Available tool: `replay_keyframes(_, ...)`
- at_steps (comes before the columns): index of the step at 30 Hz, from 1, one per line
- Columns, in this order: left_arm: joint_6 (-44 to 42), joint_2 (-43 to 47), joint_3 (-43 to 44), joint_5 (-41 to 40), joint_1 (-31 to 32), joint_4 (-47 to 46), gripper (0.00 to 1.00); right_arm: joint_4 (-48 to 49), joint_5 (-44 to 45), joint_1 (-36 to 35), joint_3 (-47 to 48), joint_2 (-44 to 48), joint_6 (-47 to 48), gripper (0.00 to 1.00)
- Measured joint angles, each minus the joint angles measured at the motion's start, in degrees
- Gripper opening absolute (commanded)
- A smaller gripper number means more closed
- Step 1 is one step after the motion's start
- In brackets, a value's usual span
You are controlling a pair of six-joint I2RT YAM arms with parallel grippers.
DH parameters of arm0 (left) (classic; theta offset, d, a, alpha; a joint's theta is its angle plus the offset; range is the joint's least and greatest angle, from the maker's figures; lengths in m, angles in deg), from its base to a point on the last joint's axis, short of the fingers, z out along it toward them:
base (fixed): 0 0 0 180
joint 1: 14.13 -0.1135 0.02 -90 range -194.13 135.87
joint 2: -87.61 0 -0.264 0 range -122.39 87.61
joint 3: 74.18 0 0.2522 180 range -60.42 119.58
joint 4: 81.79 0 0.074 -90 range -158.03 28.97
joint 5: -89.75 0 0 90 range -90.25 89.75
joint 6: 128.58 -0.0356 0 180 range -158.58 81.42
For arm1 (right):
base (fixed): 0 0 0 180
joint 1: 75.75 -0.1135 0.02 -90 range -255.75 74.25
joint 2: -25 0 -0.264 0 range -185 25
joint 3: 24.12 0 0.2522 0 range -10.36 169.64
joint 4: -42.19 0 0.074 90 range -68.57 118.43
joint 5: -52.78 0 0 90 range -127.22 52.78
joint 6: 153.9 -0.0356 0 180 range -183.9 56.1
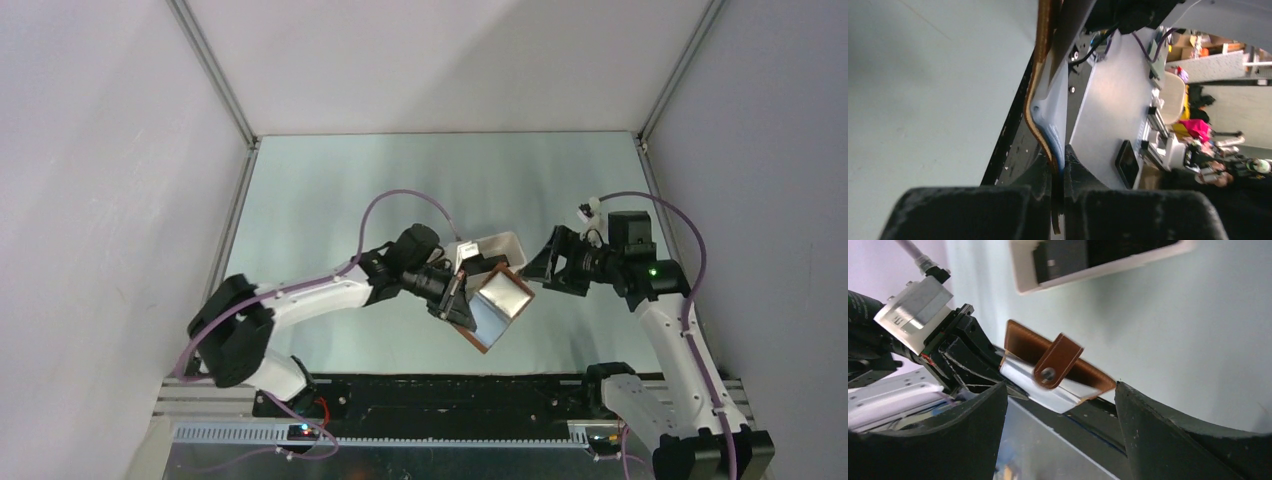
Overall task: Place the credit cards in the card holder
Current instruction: Place the card holder at the center of the board.
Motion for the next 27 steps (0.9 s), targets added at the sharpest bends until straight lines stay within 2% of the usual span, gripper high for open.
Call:
replay_keyframes(5, -2.9, -9.0, 4.2, 3.9, 0.8, 6.4, 0.01, -5.6, 8.6, 0.0, 0.0, 2.1, 2.8, 0.83)
replay_keyframes(8, -5.2, -12.9, 7.4, 4.3, 1.2, 11.1, 0.11, -7.2, 10.9, 0.0, 0.0, 2.2, 3.6, 0.83)
replay_keyframes(10, -7.0, -14.8, 9.3, 4.1, 1.4, 13.8, 0.32, -7.6, 11.4, 0.0, 0.0, 2.2, 4.0, 0.83)
replay_keyframes(11, -8.0, -15.7, 10.1, 3.8, 1.5, 15.3, 0.38, -7.7, 11.5, 0.0, 0.0, 2.2, 4.1, 0.83)
replay_keyframes(12, -9.1, -16.3, 10.8, 3.2, 1.6, 16.6, 0.51, -7.8, 11.5, 0.0, 0.0, 2.1, 4.1, 0.83)
replay_keyframes(14, -10.8, -17.0, 11.7, 1.8, 1.8, 18.9, 0.66, -8.0, 11.5, 0.0, 0.0, 2.0, 4.4, 0.83)
replay_keyframes(16, -12.5, -17.0, 12.0, 0.0, 1.8, 21.0, 0.79, -8.1, 11.5, 0.0, 0.0, 1.8, 4.7, 0.84)
replay_keyframes(18, -13.7, -17.0, 12.6, -2.1, 1.8, 23.4, 0.87, -8.1, 11.4, 0.0, -0.2, 1.6, 5.1, 0.84)
replay_keyframes(23, -14.8, -16.7, 15.0, -10.3, 1.8, 27.6, 0.93, -8.1, 11.6, -1.3, -1.2, 0.9, 5.5, 0.83)
replay_keyframes(27, -14.7, -13.1, 15.6, -20.5, 1.7, 30.8, 0.94, -7.8, 12.5, -6.3, -1.3, -0.8, 5.5, 0.82)
